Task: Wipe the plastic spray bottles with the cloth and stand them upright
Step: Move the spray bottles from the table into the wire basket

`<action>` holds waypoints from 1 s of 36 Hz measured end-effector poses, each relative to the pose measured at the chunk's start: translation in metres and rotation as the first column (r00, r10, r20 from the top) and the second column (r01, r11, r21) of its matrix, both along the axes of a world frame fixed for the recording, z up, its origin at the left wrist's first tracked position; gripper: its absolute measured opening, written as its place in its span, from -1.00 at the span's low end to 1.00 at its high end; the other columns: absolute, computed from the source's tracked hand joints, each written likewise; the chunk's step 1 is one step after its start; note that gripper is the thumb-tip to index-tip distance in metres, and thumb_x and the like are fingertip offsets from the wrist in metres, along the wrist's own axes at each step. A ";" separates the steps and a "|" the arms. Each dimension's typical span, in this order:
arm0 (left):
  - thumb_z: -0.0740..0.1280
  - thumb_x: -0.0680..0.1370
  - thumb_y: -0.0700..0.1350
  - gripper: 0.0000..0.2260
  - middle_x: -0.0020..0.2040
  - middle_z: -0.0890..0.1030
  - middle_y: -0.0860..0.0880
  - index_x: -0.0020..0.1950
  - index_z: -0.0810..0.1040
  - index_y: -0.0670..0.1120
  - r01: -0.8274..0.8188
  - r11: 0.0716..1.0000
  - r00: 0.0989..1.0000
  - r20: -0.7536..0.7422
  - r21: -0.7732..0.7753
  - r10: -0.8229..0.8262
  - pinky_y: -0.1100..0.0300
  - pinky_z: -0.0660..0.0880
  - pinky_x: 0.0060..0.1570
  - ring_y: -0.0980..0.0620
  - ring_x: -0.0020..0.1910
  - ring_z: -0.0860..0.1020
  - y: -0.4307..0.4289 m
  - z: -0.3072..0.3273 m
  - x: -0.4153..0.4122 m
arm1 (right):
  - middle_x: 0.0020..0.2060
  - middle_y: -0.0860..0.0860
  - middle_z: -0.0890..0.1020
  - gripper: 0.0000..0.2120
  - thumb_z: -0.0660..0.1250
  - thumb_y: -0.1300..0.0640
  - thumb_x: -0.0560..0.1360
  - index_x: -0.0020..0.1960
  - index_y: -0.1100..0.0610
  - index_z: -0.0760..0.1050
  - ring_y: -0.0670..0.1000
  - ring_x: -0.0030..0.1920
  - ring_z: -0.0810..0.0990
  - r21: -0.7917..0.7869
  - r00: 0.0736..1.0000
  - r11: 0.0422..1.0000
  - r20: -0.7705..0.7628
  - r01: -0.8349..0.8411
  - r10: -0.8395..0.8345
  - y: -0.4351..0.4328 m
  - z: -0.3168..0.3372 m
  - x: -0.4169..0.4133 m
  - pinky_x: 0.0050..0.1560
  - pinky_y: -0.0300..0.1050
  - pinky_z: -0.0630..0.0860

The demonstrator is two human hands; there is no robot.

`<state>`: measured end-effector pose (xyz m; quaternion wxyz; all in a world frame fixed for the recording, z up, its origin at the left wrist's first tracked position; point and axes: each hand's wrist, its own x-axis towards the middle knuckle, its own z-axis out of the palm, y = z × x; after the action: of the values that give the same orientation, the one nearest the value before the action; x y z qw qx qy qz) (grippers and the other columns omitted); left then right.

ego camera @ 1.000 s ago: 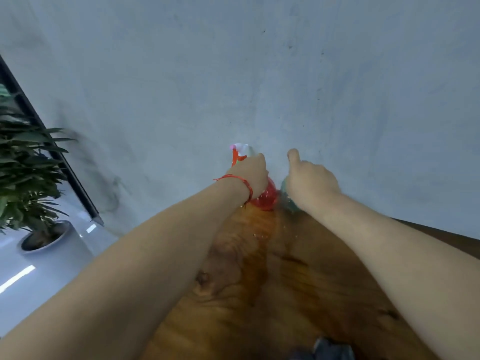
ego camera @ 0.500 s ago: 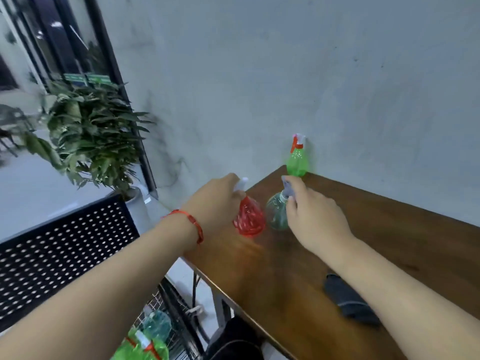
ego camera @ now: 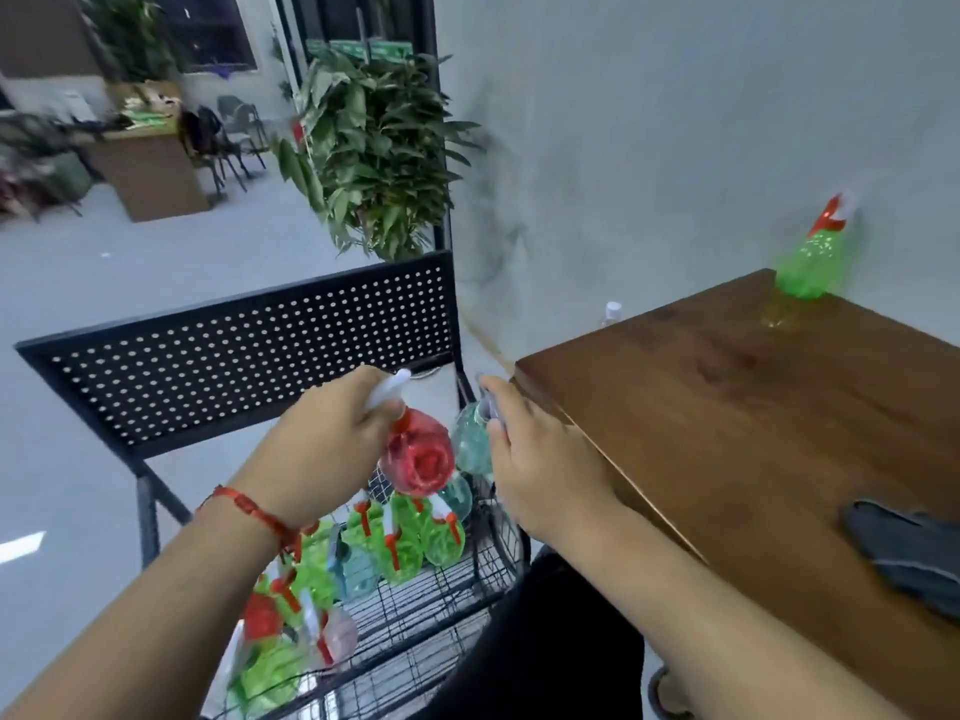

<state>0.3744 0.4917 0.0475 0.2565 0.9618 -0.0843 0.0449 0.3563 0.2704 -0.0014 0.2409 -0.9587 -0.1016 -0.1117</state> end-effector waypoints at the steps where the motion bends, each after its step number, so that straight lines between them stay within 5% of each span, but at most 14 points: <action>1: 0.25 0.73 0.11 -0.79 -0.23 0.67 0.04 -0.03 0.51 0.07 -0.018 1.000 1.000 -0.023 0.002 0.018 -0.03 0.62 -0.17 0.04 -0.30 0.64 0.008 -0.011 -0.004 | 0.43 -0.05 0.57 -0.54 0.05 0.03 0.77 0.65 -0.13 0.13 0.21 0.23 0.65 -0.010 0.999 1.000 -0.026 -0.021 0.021 0.009 -0.010 -0.001 0.09 0.11 0.55; 6: 0.20 0.75 0.13 -0.82 -0.17 0.67 0.05 0.18 0.54 0.09 -0.068 0.997 0.988 -0.134 0.027 0.071 0.13 0.56 -0.34 0.12 -0.35 0.60 0.037 -0.060 -0.023 | 0.47 -0.04 0.54 -0.53 0.05 0.03 0.77 0.66 -0.14 0.08 0.20 0.26 0.62 -0.027 0.979 0.994 -0.177 -0.107 0.100 0.041 -0.053 -0.005 0.13 0.13 0.53; 11: 0.15 0.74 0.20 -0.77 -0.02 0.70 0.07 0.24 0.50 0.13 -0.098 0.993 0.968 -0.224 0.061 0.109 0.00 0.68 -0.05 0.13 -0.16 0.66 0.061 -0.111 -0.031 | 0.34 -0.01 0.63 -0.51 0.05 0.03 0.78 0.66 -0.18 0.03 0.18 0.17 0.68 -0.037 0.948 0.989 -0.291 -0.146 0.129 0.056 -0.088 -0.010 0.13 0.13 0.59; 14: 0.14 0.76 0.13 -0.83 -0.11 0.67 0.05 0.16 0.45 0.09 -0.106 0.992 0.955 -0.271 0.072 0.122 0.13 0.60 -0.17 0.16 -0.20 0.63 0.066 -0.135 -0.031 | 0.35 -0.04 0.62 -0.48 0.06 0.04 0.77 0.67 -0.20 -0.02 0.17 0.14 0.68 -0.061 0.928 0.985 -0.349 -0.164 0.132 0.063 -0.110 -0.004 0.09 0.15 0.63; 20: 0.13 0.77 0.09 -0.79 -0.16 0.67 0.03 0.35 0.40 0.05 -0.115 0.991 0.908 -0.398 0.064 0.131 0.22 0.63 -0.23 0.22 -0.28 0.62 0.070 -0.188 -0.020 | 0.36 -0.06 0.62 -0.45 0.08 0.11 0.76 0.67 -0.17 -0.01 0.14 0.04 0.69 -0.076 0.885 0.986 -0.454 -0.150 0.100 0.071 -0.147 0.014 0.01 0.10 0.63; 28: 0.12 0.77 -0.04 -0.86 -0.26 0.66 -0.04 0.31 0.25 0.01 -0.187 0.981 0.844 -0.501 0.058 0.191 -0.01 0.70 -0.24 0.06 -0.35 0.64 0.071 -0.257 -0.007 | 0.21 0.01 0.68 -0.34 0.17 0.23 0.70 0.67 -0.13 -0.04 0.09 0.04 0.71 -0.049 0.804 0.981 -0.582 -0.187 0.124 0.089 -0.189 0.033 0.02 0.10 0.70; 33: 0.04 0.78 0.02 -0.70 -0.31 0.63 -0.04 0.50 0.16 0.03 -0.306 0.952 0.796 -0.554 -0.021 0.244 -0.03 0.63 -0.30 0.01 -0.42 0.57 0.063 -0.281 -0.002 | 0.29 0.02 0.64 -0.34 0.15 0.19 0.71 0.71 -0.08 -0.08 0.10 0.05 0.68 -0.081 0.763 0.963 -0.630 -0.255 0.149 0.095 -0.208 0.042 0.06 0.10 0.66; 36: 0.13 0.75 0.06 -0.63 -0.29 0.67 -0.01 0.52 0.20 -0.02 -0.334 0.943 0.767 -0.586 -0.013 0.263 -0.23 0.64 0.07 -0.05 -0.29 0.66 0.056 -0.289 -0.001 | 0.28 0.05 0.63 -0.32 0.13 0.21 0.68 0.70 -0.08 -0.06 0.15 -0.01 0.67 -0.115 0.753 0.954 -0.644 -0.275 0.139 0.096 -0.223 0.048 -0.02 0.13 0.67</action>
<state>0.3731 0.5480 -0.2416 0.3149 0.9143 0.1541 -0.2029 0.4042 0.3663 -0.2243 0.1729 -0.9426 -0.1323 0.2531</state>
